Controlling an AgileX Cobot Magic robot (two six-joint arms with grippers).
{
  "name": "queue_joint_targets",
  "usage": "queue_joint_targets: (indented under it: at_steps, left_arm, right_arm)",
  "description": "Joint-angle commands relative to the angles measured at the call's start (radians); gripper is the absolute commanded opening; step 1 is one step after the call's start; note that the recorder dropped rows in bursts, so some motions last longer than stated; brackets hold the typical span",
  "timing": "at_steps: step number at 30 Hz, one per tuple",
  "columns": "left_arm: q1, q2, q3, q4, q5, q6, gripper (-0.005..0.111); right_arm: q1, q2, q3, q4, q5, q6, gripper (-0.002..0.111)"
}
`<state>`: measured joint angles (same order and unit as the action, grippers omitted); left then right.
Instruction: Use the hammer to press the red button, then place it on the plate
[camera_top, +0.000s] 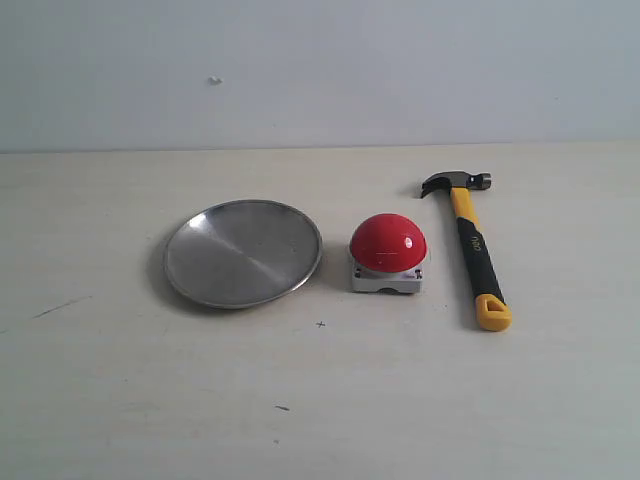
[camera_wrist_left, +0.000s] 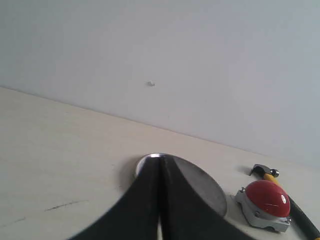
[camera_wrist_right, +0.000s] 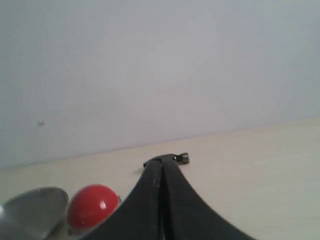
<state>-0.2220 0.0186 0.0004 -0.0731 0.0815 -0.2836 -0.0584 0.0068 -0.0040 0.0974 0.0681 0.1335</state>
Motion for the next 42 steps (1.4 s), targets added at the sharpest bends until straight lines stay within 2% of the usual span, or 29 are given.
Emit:
queue_joint_targets:
  at_steps: [1,4,10,14,19,29,42]
  left_arm:
    - [0.002,-0.007,0.000,-0.005,0.002,0.000,0.000]
    - [0.002,-0.007,0.000,-0.005,0.002,0.000,0.000]
    - [0.002,-0.007,0.000,-0.005,0.002,0.000,0.000]
    - [0.002,-0.007,0.000,-0.005,0.002,0.000,0.000]
    - [0.002,-0.007,0.000,-0.005,0.002,0.000,0.000]
    - [0.002,-0.007,0.000,-0.005,0.002,0.000,0.000]
    - [0.002,-0.007,0.000,-0.005,0.002,0.000,0.000]
  right_arm:
    - [-0.006,-0.007,0.004,0.162,-0.104,0.181,0.000]
    - [-0.006,-0.007,0.004,0.249,-0.113,0.290,0.000]
    - [-0.006,-0.007,0.004,0.242,-0.193,0.260,0.000]
    - [-0.006,-0.007,0.004,0.286,-0.333,0.281,0.000]
    - [-0.006,-0.004,0.004,0.458,-0.418,0.102,0.000]
    - [-0.006,0.011,0.004,0.458,-0.238,-0.267,0.000]
    - [-0.006,0.011,0.004,0.458,-0.240,-0.263,0.000]
